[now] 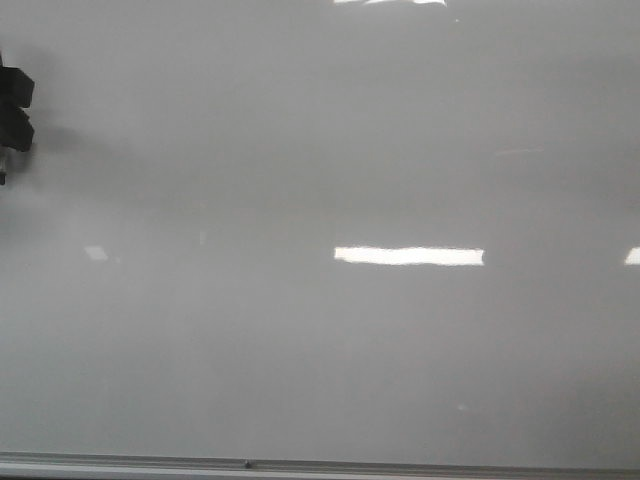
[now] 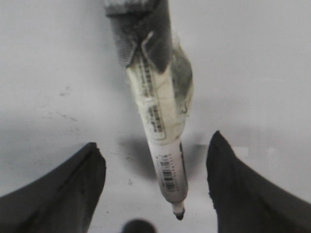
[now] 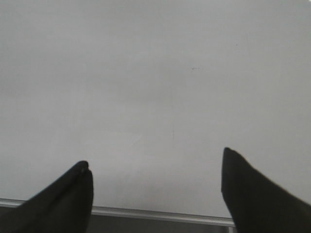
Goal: Write number 4 on whiteboard
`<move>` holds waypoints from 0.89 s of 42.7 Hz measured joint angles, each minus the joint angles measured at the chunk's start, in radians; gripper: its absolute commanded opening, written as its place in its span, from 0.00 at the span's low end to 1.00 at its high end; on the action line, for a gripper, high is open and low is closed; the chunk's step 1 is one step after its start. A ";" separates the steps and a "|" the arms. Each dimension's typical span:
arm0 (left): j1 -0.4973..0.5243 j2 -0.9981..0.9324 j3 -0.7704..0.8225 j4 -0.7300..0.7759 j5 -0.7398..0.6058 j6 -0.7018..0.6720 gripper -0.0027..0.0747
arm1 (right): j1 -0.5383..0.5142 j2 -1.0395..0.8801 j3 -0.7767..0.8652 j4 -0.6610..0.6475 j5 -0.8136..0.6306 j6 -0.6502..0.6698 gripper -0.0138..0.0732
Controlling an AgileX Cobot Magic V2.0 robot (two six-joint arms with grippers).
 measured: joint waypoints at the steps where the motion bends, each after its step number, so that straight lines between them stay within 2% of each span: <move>1: 0.000 0.000 0.000 -0.001 0.000 0.000 0.45 | 0.000 0.000 0.000 0.000 0.000 0.000 0.81; 15: 0.000 0.000 0.000 -0.002 -0.008 0.005 0.17 | 0.000 0.000 0.000 0.000 0.000 0.000 0.81; 27: 0.000 0.000 -0.002 -0.002 0.000 0.005 0.04 | 0.000 0.000 0.000 0.000 0.000 0.000 0.81; 31: 0.000 -0.017 -0.012 0.009 0.053 0.005 0.03 | 0.000 0.000 0.000 0.000 -0.006 0.000 0.81; 38: -0.012 -0.103 -0.082 0.040 0.270 0.031 0.03 | 0.000 0.007 -0.035 0.000 0.039 0.000 0.81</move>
